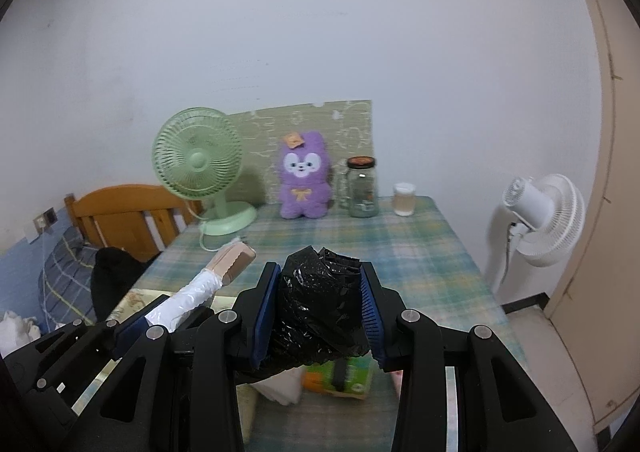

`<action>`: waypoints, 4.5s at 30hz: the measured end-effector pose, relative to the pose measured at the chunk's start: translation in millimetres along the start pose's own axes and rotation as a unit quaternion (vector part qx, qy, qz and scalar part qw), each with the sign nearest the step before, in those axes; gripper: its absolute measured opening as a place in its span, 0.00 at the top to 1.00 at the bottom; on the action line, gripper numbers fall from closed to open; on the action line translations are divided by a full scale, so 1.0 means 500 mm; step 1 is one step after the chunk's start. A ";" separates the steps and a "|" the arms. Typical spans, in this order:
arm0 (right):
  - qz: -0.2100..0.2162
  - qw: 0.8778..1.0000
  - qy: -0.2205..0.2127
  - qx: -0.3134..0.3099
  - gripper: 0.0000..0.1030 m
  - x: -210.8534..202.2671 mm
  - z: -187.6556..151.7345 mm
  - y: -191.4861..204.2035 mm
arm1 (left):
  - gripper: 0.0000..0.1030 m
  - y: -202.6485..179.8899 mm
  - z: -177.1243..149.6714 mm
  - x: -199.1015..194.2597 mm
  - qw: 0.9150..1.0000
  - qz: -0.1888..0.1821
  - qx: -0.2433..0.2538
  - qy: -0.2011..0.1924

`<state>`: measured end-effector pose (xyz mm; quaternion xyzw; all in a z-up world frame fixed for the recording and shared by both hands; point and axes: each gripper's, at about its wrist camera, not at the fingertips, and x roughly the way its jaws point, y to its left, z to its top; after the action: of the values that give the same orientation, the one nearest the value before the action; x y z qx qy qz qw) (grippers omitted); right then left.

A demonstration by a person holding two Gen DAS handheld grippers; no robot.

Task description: Organize soft objects

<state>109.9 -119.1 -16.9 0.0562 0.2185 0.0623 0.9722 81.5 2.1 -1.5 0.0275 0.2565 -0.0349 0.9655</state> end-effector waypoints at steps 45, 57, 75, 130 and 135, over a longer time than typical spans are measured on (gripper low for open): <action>0.106 0.984 0.117 -0.085 0.58 0.193 -0.094 0.319 | 0.31 0.305 -0.120 0.081 0.986 0.083 -0.101 0.103; 0.141 0.979 0.130 -0.072 0.22 0.202 -0.099 0.322 | 0.14 0.307 -0.122 0.081 0.985 0.091 -0.101 0.102; 0.120 0.986 0.102 -0.060 0.09 0.152 -0.073 0.269 | 0.09 0.256 -0.098 0.047 0.989 0.097 -0.085 0.077; -0.008 1.000 0.009 -0.003 0.00 -0.031 -0.013 -0.092 | 0.06 -0.095 -0.018 -0.014 1.000 -0.013 -0.016 0.009; -0.015 1.000 0.008 -0.003 0.00 -0.025 -0.020 -0.117 | 0.06 -0.119 -0.024 -0.001 1.000 -0.021 -0.015 0.010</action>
<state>99.8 -178.0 -28.8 0.0495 0.2268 0.0487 0.9715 70.3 -56.3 -13.7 0.0077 0.2672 -0.0509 0.9623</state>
